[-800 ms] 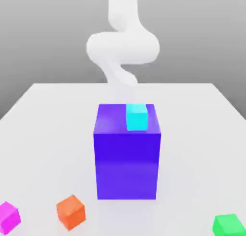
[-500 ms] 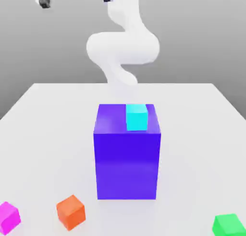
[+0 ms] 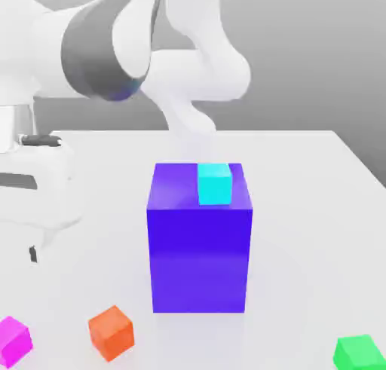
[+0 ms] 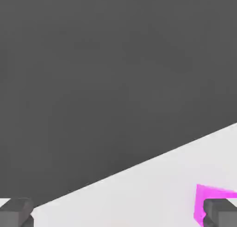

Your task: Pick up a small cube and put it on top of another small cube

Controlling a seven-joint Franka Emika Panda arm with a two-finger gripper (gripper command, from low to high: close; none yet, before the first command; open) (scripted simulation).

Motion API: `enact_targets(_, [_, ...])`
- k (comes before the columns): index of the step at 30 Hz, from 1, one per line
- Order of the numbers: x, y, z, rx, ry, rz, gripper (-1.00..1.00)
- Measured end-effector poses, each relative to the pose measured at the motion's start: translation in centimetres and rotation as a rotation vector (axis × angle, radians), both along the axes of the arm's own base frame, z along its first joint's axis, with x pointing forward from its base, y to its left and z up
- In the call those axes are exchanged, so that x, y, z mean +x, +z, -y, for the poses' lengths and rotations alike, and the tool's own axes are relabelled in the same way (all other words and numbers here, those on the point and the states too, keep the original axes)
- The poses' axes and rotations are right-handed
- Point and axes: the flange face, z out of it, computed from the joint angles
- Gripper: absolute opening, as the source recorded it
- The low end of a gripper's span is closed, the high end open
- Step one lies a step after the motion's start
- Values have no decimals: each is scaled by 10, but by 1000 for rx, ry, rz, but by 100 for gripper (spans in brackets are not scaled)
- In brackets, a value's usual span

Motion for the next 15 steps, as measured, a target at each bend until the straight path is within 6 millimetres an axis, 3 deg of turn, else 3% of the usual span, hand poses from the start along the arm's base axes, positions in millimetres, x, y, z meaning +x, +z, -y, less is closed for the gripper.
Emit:
enact_targets(6, [-32, -99, 50, -7, -96, -146, 0])
enact_targets(10, [-39, -159, 59, -12, -112, -172, 0])
enact_targets(11, [-40, -173, 59, -11, -113, -173, -100])
enact_targets(15, [-40, -173, 59, -11, -113, -173, -100])
